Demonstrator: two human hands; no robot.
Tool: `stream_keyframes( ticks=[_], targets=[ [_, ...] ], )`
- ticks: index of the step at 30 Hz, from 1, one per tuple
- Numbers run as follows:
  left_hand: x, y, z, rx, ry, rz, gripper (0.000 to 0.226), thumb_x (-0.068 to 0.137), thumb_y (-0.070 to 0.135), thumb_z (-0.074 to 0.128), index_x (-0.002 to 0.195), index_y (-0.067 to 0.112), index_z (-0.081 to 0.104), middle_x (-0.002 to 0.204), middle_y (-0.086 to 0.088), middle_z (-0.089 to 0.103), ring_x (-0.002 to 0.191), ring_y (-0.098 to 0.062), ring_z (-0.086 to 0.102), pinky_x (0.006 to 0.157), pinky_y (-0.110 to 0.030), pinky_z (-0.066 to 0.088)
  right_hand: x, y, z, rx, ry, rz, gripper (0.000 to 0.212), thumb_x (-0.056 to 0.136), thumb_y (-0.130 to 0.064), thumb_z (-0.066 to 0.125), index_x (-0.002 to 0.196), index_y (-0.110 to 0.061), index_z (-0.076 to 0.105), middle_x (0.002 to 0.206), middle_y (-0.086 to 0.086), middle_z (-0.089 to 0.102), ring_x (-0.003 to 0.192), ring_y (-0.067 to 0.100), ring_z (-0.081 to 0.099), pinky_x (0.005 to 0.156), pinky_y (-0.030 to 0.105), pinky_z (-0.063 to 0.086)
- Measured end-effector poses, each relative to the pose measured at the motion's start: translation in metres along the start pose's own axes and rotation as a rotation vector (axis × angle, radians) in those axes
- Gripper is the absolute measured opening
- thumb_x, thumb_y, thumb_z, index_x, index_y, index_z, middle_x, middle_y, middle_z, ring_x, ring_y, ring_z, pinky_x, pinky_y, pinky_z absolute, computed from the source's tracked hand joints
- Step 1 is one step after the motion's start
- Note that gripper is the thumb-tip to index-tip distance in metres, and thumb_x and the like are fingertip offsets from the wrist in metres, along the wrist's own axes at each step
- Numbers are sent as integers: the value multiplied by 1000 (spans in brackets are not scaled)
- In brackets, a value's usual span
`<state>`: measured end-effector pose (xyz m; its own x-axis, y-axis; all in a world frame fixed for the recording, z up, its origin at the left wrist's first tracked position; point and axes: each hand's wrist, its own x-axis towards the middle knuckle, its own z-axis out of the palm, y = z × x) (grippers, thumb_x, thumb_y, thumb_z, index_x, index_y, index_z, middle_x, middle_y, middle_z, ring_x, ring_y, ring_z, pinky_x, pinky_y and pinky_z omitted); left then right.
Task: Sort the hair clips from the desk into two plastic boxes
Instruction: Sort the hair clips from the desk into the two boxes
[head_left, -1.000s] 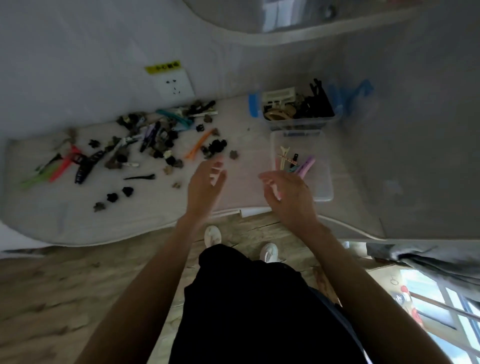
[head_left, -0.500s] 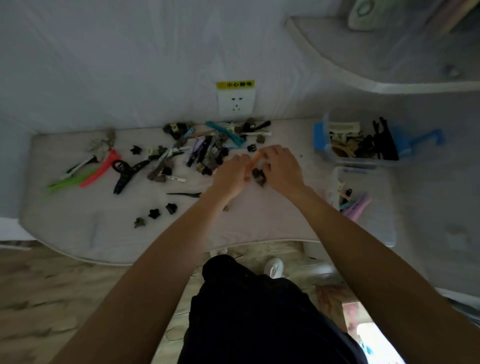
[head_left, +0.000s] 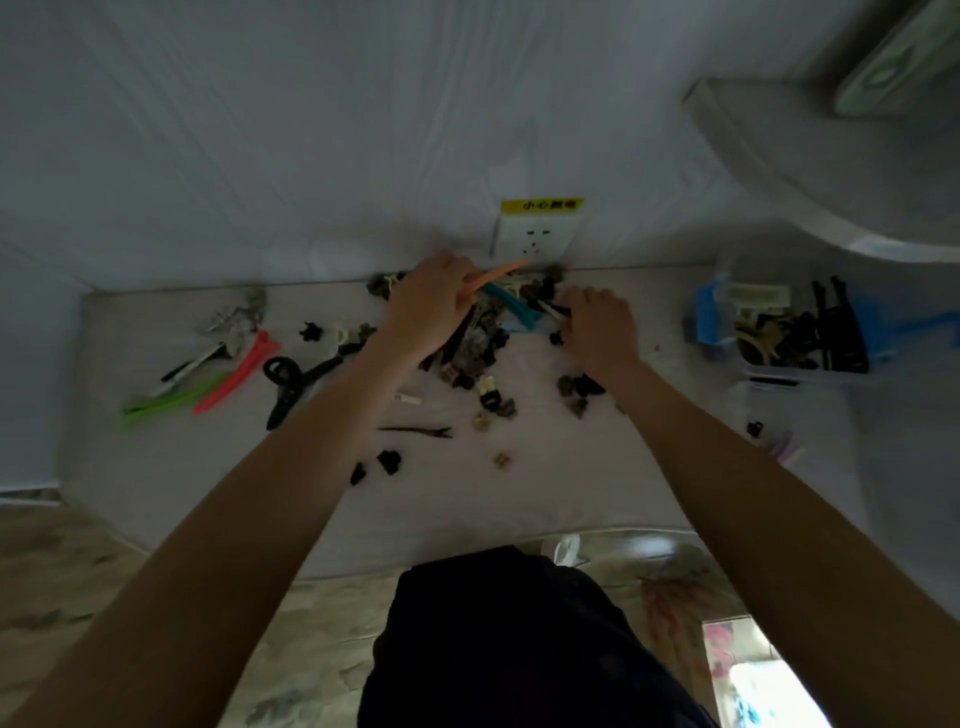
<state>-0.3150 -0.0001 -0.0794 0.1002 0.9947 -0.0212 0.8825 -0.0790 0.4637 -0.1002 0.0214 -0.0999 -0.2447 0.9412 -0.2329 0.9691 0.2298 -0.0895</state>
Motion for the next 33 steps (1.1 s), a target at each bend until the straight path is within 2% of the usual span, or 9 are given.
stream_keyframes(
  ticks=[3,6,13,19,22,25,27,29,33],
  targets=[
    [28,6,10,75,-97,118,27,93,14,47,119,11,53,116,-13,59,104,-31,55,77,-40,46,-10,-1,6,5,-14,40,28,90,-10,44,117,-4,49,112,18,57,97,32,53,78,37,37],
    [41,10,14,189,-204,179,26,92,14,48,117,11,55,107,-15,65,93,-33,61,73,-40,48,-16,-1,7,109,-65,93,28,91,-7,46,118,-3,49,116,19,55,103,32,52,81,35,38],
    [37,-7,17,244,-292,204,36,87,25,60,122,18,57,115,-13,63,102,-33,59,85,-45,50,-25,6,9,260,-24,117,24,92,0,40,115,5,48,112,25,52,97,35,51,78,37,39],
    [25,-10,16,81,-304,75,28,90,24,56,114,11,60,111,-13,62,97,-30,58,84,-41,48,-21,-8,-1,155,2,-74,29,95,-14,42,116,4,48,104,24,57,86,36,55,69,34,30],
    [12,-11,5,-37,-208,4,29,94,24,50,117,8,58,111,-14,59,91,-31,59,81,-40,49,-14,-17,1,55,-74,-111,38,93,-24,47,124,-2,44,120,19,53,98,35,54,80,36,38],
    [-11,-11,-8,-201,-110,-116,18,97,23,41,102,9,52,82,-5,58,65,-20,55,60,-33,44,-13,-24,3,22,-106,-150,34,96,-23,43,123,-3,46,125,17,50,102,32,52,83,35,38],
    [-29,-9,-12,-259,-90,-237,14,98,25,39,97,12,43,70,2,51,56,-14,49,50,-28,38,-17,-25,4,80,-93,-178,29,97,-20,40,118,-2,49,120,18,53,98,33,53,79,35,36],
    [-42,-9,-8,-264,-85,-327,19,97,29,39,98,10,42,69,0,51,56,-17,50,48,-30,38,-21,-21,3,171,-64,-169,25,97,-17,40,113,0,49,111,20,56,93,33,54,74,34,34],
    [-54,-10,14,-91,-55,-346,32,97,32,41,116,7,47,77,-9,54,58,-24,51,48,-31,36,-23,4,-12,335,123,27,20,95,-18,43,104,0,47,83,19,59,67,26,49,59,31,29]
  ],
)
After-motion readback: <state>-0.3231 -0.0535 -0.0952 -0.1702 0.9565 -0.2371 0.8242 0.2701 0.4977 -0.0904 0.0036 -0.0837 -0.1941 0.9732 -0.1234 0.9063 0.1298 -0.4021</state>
